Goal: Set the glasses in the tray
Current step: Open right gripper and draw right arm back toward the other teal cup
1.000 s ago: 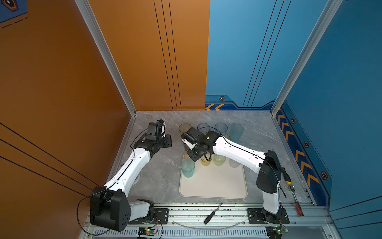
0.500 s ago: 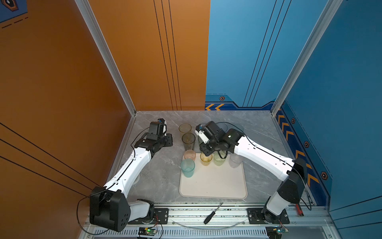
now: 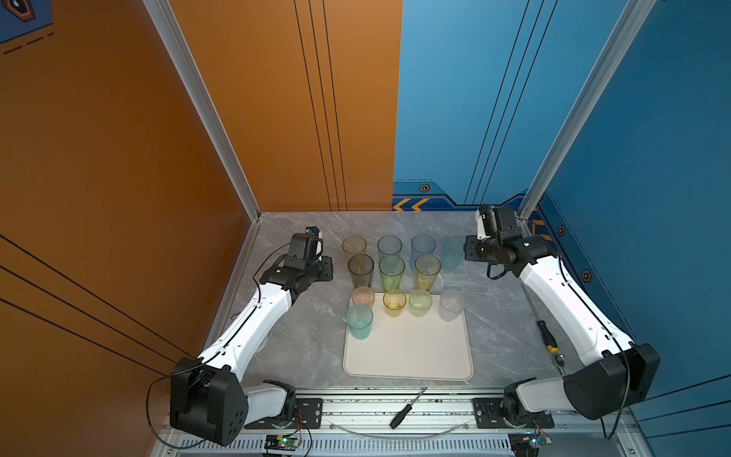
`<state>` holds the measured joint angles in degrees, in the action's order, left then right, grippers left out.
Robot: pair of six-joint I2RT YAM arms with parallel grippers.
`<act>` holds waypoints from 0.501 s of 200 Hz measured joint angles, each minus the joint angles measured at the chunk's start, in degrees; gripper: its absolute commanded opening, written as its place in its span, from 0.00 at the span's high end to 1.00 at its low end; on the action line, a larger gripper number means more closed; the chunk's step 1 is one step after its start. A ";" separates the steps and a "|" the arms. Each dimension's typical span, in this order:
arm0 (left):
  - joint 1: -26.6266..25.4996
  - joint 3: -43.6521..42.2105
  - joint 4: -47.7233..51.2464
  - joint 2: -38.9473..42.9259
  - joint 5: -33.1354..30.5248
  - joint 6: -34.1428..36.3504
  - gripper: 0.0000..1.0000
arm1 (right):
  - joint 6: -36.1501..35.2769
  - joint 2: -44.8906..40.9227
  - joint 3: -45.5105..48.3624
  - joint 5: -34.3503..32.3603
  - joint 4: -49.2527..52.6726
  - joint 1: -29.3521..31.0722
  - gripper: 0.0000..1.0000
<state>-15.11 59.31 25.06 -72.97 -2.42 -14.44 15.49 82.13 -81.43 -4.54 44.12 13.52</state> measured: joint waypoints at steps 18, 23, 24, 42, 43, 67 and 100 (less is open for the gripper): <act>-0.35 0.00 0.00 -0.02 -0.28 0.02 0.72 | 0.00 4.35 -2.23 1.03 0.66 -3.37 0.70; -0.37 0.00 0.00 0.00 -0.37 0.02 0.72 | -0.07 5.92 -3.10 1.40 0.76 -3.98 0.70; -0.39 0.00 0.00 -0.02 -0.37 0.02 0.72 | -0.07 6.10 -3.23 1.46 0.79 -4.07 0.71; -0.44 0.00 0.00 -0.02 -0.57 0.02 0.72 | -0.24 11.61 -6.69 3.54 1.42 -5.73 0.72; -0.44 0.00 0.00 0.00 -0.57 0.02 0.71 | -0.24 11.78 -6.84 3.63 1.51 -5.77 0.72; -0.46 0.00 0.00 0.00 -0.61 0.04 0.71 | -0.55 17.66 -11.17 5.07 2.58 -6.95 0.73; -0.46 0.00 0.00 -0.02 -0.72 0.02 0.71 | -0.66 23.10 -15.50 6.38 3.45 -7.72 0.74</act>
<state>-15.57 59.31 25.06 -72.99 -3.14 -14.41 14.83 105.23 -96.92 1.85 47.57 5.80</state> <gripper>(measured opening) 0.286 0.259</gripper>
